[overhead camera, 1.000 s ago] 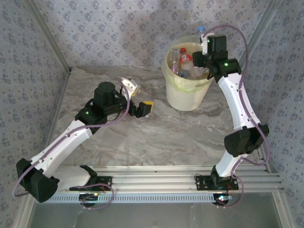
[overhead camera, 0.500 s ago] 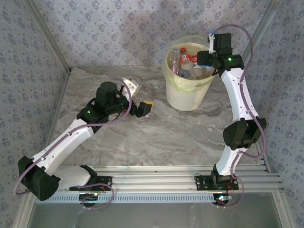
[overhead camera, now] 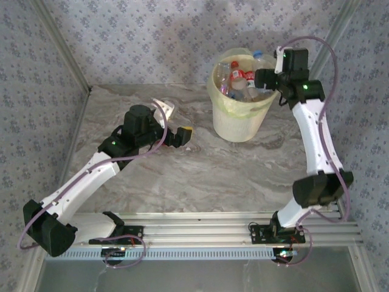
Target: Put the plastic bottles in the bin
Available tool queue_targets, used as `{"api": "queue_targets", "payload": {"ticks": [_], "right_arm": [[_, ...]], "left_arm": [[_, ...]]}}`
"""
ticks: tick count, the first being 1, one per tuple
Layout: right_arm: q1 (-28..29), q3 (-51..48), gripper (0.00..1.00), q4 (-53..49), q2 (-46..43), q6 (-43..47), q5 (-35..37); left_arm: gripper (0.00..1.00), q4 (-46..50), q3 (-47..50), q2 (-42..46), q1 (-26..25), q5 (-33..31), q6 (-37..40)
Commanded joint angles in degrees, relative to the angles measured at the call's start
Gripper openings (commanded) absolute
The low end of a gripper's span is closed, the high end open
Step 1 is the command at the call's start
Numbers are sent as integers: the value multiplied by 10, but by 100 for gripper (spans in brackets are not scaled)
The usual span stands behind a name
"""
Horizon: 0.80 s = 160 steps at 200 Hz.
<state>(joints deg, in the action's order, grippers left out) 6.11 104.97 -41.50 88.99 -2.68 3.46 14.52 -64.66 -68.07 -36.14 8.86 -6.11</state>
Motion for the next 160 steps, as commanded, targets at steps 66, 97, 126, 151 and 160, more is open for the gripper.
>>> {"api": "queue_targets", "payload": {"ticks": [66,97,126,151,160], "right_arm": [[79,-297,93,98,-292,-85,-201],[149,-354,93,102,-350,-83,-208],[203,-406,94,119,-374,-100,-208],[246,-437,94,119,-378,-103,-199],[261,-448,94,120,-378,-104,-193]], "left_arm": [[100,217,-22,14,29,-224,-294],[100,226,12,16,85,-189,-371],[100,207,27,-26,141,-125,-410],[100,159,35,-68,180,-84,-426],[100,140,35,-86,196,-68,-432]]}}
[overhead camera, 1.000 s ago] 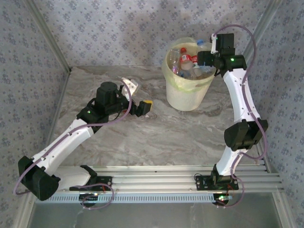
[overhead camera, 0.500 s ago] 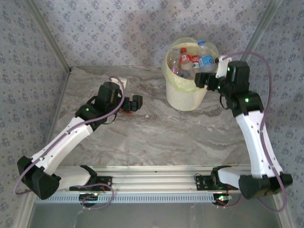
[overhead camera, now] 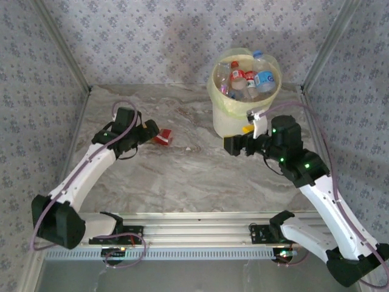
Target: Put the plastic bottles in the bin
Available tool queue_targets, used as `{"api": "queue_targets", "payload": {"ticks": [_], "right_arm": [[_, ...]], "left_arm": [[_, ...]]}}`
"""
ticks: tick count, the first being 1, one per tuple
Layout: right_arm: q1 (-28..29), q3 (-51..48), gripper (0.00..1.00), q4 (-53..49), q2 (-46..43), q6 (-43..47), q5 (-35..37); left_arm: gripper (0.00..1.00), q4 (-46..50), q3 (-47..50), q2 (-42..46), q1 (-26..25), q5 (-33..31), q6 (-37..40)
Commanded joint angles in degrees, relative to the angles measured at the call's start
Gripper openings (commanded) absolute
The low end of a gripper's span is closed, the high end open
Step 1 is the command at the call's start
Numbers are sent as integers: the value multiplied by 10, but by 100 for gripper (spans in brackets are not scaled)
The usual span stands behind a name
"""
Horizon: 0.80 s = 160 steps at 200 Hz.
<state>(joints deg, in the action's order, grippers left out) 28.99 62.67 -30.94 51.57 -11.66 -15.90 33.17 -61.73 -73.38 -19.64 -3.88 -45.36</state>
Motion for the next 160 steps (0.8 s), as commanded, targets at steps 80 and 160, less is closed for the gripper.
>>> {"api": "queue_targets", "payload": {"ticks": [80,160], "right_arm": [[129,-84,95,23,1,-26,47],[151,-79,95,1,9,-23,74]], "left_arm": [[100,-167,-40,-225,106,154,-74],[100,-191,-102,-339,116,175,-68]]}}
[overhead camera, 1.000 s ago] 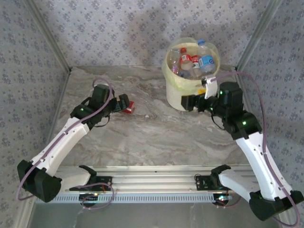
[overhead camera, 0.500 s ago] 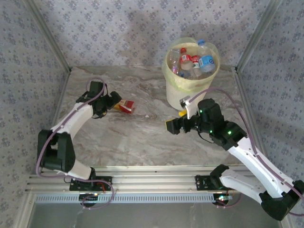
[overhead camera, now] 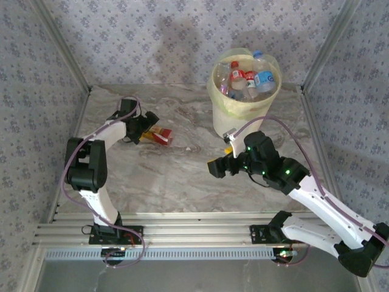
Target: Put the plastic bottles in the bin
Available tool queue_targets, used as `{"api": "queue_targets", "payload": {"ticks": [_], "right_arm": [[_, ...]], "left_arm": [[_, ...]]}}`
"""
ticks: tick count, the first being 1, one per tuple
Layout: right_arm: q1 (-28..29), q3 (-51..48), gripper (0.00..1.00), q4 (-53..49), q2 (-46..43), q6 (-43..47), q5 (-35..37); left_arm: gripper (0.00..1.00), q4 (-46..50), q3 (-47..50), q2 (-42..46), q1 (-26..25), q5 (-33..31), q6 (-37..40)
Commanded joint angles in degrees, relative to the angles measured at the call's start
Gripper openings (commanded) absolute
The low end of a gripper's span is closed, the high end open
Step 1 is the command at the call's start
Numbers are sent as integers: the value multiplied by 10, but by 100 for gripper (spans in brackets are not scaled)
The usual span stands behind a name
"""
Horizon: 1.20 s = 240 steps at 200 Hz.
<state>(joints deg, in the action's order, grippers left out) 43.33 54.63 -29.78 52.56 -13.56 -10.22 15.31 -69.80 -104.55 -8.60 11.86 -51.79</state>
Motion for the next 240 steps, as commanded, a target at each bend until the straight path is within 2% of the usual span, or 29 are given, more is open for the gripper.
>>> {"api": "queue_targets", "payload": {"ticks": [1,60,133,155,191,240], "right_arm": [[7,1,95,-11,-1,-4,17],[18,7,95,-19,0,-6,30],[29,5,94,-15,18,-19,55],[28,9,93,-8,37,-54,69],[27,15,93,33,77,-95,21],[14,41,96,65,130,-166,-21]], "left_arm": [[100,-13,-22,-28,6,18,-4],[98,-3,-50,-70,6,24,9],[67,-30,-59,-78,5,57,29],[66,-57,-38,-53,-1,74,39],[65,-88,7,11,-26,117,63],[65,-228,121,137,-64,181,33]]}}
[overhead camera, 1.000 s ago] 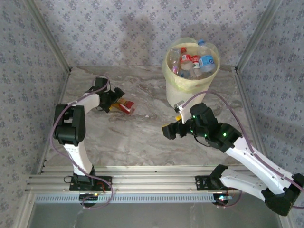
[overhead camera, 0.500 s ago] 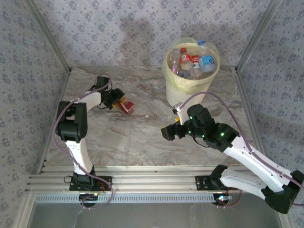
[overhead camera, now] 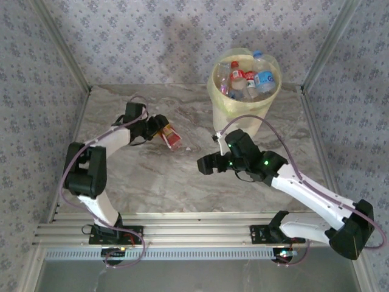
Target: Put the plastic bottles in the bin
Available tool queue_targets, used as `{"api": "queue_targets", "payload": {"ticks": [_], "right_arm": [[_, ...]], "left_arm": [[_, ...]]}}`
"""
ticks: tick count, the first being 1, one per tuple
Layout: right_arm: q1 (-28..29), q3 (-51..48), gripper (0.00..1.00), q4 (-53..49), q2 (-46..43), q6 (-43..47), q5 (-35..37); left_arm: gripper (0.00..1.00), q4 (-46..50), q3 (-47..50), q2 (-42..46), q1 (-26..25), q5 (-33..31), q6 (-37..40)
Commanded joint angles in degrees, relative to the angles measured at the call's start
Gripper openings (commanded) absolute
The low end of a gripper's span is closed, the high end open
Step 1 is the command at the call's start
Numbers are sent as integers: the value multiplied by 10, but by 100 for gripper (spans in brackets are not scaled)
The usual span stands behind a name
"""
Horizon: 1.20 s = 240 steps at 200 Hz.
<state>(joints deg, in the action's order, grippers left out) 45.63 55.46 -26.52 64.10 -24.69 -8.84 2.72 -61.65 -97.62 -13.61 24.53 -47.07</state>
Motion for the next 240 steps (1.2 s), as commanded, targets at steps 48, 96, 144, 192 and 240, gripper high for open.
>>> {"api": "queue_targets", "payload": {"ticks": [48,96,144,192,240], "right_arm": [[-43,35,100,83,32,-107,-107],[-60,36,100,125,40,-126,-157],[-63,44,100,141,56,-123,-167],[-66,50,88,147,53,-120,-167],[-66,50,70,140,42,-118,-161]], "left_arm": [[65,-197,100,151,-63,103,-67],[66,-266,130,196,-105,119,-132],[67,-277,119,212,-138,124,-154],[68,-281,119,212,-159,123,-153],[71,-297,114,217,-167,122,-162]]}}
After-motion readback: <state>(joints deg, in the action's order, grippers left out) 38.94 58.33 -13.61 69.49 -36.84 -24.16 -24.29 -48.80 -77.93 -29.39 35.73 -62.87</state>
